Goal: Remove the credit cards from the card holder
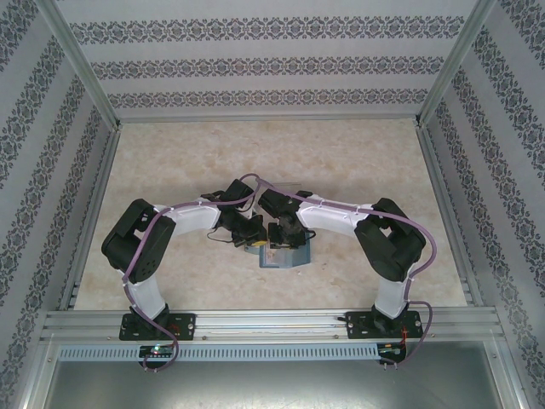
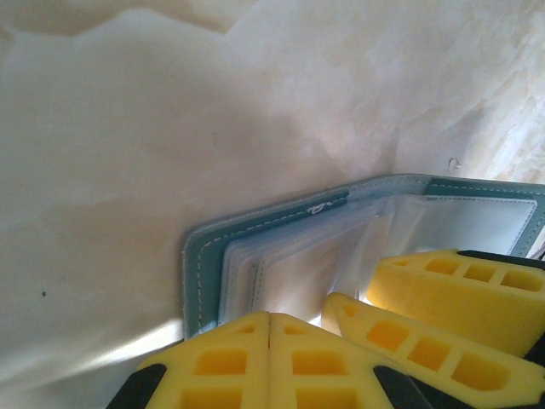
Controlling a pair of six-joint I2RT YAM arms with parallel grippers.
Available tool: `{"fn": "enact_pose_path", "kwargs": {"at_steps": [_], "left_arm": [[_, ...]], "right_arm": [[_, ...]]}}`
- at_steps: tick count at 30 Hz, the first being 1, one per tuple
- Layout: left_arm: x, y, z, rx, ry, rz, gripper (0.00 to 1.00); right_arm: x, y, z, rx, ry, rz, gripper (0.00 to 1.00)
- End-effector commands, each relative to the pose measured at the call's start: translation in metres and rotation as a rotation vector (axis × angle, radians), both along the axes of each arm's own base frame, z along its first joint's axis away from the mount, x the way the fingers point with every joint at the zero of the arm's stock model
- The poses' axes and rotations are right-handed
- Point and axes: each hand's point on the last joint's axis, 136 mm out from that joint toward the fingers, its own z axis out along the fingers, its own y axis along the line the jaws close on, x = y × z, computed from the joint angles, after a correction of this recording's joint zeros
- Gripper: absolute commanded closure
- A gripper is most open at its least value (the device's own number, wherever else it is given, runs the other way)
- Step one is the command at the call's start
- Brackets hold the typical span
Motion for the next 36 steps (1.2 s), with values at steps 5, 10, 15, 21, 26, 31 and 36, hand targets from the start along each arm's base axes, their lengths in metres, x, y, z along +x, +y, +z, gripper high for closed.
{"fn": "enact_pose_path", "kwargs": {"at_steps": [5, 10, 15, 21, 26, 31, 36], "left_arm": [[-0.001, -0.008, 0.021, -0.024, -0.027, -0.024, 1.0], [-0.005, -0.014, 0.02, -0.026, -0.017, -0.042, 1.0], [-0.01, -0.023, 0.011, -0.018, 0.006, -0.07, 1.0], [-0.015, -0.016, -0.008, 0.044, 0.043, -0.069, 1.0], [-0.017, -0.011, -0.012, 0.068, 0.049, -0.074, 1.0], [-0.017, -0.011, -0.012, 0.069, 0.047, -0.073, 1.0], [-0.015, -0.012, -0.011, 0.064, 0.042, -0.072, 1.0]], "right_arm": [[0.0, 0.001, 0.016, 0.005, -0.042, 0.027, 0.78], [0.001, 0.002, 0.022, 0.018, -0.053, 0.03, 0.78], [0.0, 0.0, 0.024, 0.016, -0.06, 0.032, 0.78], [-0.001, -0.013, 0.023, -0.049, -0.061, 0.037, 0.71], [0.0, -0.028, 0.027, -0.127, -0.071, 0.051, 0.65], [0.0, -0.037, 0.035, -0.16, -0.084, 0.057, 0.64], [0.0, -0.043, 0.042, -0.154, -0.092, 0.05, 0.65]]}}
